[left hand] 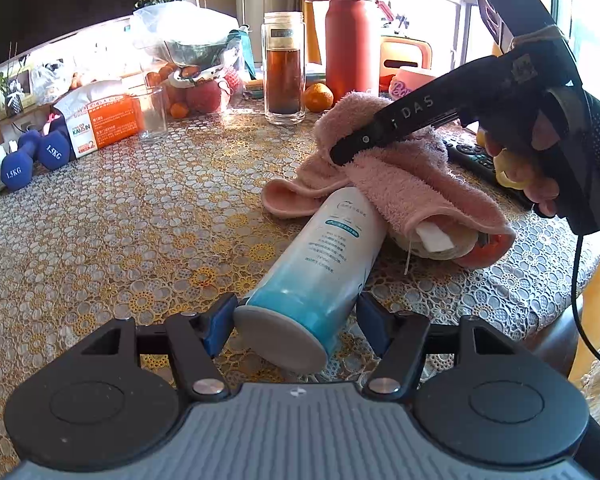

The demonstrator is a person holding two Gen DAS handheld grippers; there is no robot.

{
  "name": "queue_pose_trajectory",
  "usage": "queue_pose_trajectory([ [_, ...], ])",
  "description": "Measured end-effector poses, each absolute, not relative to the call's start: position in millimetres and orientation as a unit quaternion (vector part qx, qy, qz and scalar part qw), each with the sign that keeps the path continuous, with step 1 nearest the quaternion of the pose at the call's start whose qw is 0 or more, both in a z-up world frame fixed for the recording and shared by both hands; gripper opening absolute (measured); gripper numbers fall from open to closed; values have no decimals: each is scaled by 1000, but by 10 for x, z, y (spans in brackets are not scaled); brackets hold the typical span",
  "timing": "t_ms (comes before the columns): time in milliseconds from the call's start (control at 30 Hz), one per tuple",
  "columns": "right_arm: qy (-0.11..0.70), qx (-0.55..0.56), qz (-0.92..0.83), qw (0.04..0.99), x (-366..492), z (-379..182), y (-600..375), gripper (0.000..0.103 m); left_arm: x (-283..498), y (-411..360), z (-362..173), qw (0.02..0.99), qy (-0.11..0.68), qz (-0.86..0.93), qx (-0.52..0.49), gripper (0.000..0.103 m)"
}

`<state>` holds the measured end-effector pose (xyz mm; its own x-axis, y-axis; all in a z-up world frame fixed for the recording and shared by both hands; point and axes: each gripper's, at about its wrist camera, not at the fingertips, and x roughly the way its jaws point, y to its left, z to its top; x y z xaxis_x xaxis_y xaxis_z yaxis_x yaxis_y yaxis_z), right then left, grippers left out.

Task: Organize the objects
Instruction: 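Give the bottle a final towel stroke near the cap, then lay the towel on the table with the right gripper while the left gripper releases the bottle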

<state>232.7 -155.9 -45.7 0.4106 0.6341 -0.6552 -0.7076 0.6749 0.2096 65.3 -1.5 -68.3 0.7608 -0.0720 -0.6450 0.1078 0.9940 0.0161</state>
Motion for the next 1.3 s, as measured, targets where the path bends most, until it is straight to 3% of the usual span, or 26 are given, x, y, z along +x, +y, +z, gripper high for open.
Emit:
queue_pose_trajectory([
  [300, 412, 105, 407, 809, 2410, -607, -2021, 22, 645, -95, -692, 940, 335, -42, 53, 66],
  [467, 414, 132, 400, 807, 2324, -645, -2180, 21, 650, -80, -688, 940, 336, -40, 45, 66],
  [600, 418, 96, 401, 810, 2196, -639, -2212, 21, 676, -59, -684, 939, 339, -38, 38, 65],
  [900, 375, -100, 371, 843, 1809, -469, -2130, 21, 834, -16, -669, 937, 347, -29, 24, 65],
  [1133, 358, -152, 317, 865, 1656, -494, -2256, 22, 860, -22, -659, 935, 352, -22, 23, 65],
  [1300, 354, -121, 298, 878, 1619, -494, -2421, 27, 863, -17, -657, 934, 355, -19, 21, 65],
])
